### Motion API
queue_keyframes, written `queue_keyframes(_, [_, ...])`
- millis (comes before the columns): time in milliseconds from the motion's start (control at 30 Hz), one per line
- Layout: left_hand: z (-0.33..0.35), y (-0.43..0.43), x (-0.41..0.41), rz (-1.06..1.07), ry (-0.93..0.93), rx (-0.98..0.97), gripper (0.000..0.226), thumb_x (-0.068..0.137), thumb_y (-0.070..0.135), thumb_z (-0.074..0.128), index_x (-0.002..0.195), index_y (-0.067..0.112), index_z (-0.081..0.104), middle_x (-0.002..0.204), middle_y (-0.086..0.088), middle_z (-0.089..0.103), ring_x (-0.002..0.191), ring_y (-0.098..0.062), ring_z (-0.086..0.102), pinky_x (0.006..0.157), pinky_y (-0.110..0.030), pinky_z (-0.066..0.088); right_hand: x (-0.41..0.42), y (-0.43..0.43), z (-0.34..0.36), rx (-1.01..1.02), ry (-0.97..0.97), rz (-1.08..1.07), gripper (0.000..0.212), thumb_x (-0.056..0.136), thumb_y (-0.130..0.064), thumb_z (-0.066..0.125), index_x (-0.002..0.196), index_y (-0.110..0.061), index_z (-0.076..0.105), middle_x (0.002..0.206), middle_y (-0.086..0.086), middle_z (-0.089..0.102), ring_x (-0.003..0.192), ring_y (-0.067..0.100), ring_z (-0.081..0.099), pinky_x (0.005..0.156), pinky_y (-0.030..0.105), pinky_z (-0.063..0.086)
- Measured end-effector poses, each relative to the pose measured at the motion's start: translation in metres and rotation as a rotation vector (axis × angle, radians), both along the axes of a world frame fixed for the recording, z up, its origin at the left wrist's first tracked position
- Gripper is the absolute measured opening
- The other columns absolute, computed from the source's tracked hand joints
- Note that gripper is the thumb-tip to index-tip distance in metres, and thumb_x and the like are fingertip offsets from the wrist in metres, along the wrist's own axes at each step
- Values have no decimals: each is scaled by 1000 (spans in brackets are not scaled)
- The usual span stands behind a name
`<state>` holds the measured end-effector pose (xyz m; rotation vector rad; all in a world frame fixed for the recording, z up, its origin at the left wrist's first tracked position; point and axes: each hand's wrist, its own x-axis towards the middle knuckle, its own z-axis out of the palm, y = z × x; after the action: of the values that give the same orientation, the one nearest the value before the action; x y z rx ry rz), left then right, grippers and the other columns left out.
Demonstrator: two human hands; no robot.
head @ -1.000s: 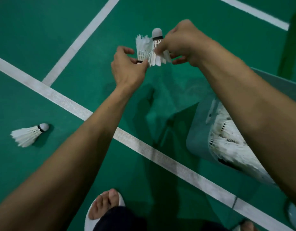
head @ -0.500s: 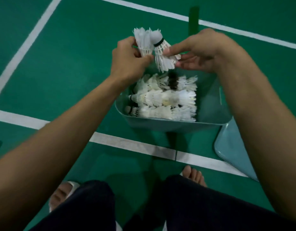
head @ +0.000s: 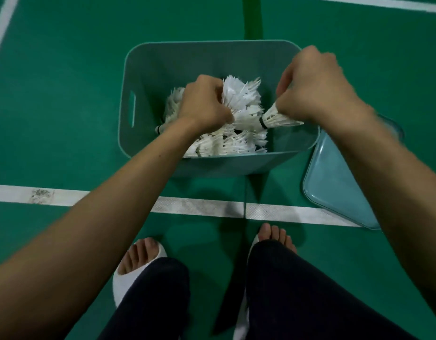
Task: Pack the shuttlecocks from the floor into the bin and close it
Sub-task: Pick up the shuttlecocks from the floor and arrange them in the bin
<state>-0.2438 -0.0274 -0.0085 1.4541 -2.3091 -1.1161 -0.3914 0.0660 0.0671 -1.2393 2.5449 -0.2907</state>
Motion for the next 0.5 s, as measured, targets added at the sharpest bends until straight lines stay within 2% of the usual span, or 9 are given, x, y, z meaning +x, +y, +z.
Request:
queue_keyframes(67, [-3, 2, -1, -25, -13, -39, 43, 64, 1, 84, 73, 20, 47, 70, 4, 57, 64, -14, 51, 57, -32, 46, 9, 2, -11, 38, 83, 63, 26, 74, -5, 64, 100, -6, 68, 90, 19, 61, 89, 37, 61, 86, 39, 56])
queue_keyframes(133, [-3, 2, 2, -46, -10, -45, 45, 64, 7, 86, 76, 22, 46, 74, 6, 58, 69, -16, 55, 61, -36, 49, 18, 2, -25, 98, 89, 109, 17, 78, 0, 64, 93, -6, 58, 74, 11, 46, 81, 36, 51, 76, 38, 51])
queue_keyframes(200, [-2, 0, 6, -52, 4, -44, 44, 65, 12, 89, 75, 22, 48, 74, 6, 61, 69, -15, 58, 61, -34, 48, 22, -1, -37, 126, 38, 113, 15, 79, 2, 63, 92, -5, 60, 71, 8, 46, 80, 34, 54, 76, 38, 52])
queue_keyframes(267, [0, -3, 10, -54, 35, -43, 36, 66, 13, 90, 77, 17, 56, 77, 4, 66, 68, -12, 62, 61, -33, 52, 18, -4, -47, 139, -95, 49, 19, 79, 2, 64, 95, -7, 68, 78, 9, 60, 80, 31, 64, 78, 36, 58])
queue_keyframes(333, [2, -3, 12, -57, 56, -47, 32, 67, 12, 90, 87, 11, 66, 83, 0, 71, 73, -15, 68, 70, -39, 59, 10, -7, -54, 172, -265, -52, 17, 81, 2, 65, 96, -5, 69, 83, 12, 68, 73, 27, 70, 73, 37, 63])
queue_keyframes(433, [0, -4, 12, -85, 61, -50, 29, 67, 13, 88, 88, 10, 68, 87, -4, 73, 73, -17, 67, 74, -43, 60, 0, -6, -57, 175, -488, -187, 15, 85, 10, 65, 97, 2, 63, 92, 16, 66, 66, 27, 68, 55, 31, 61])
queue_keyframes(500, [-4, -5, 11, -112, 77, -64, 26, 66, 15, 86, 86, 11, 70, 85, -4, 73, 71, -18, 65, 73, -43, 59, -2, -5, -57, 164, -571, -237, 21, 86, 14, 64, 100, 0, 59, 98, 18, 60, 71, 29, 66, 58, 33, 63])
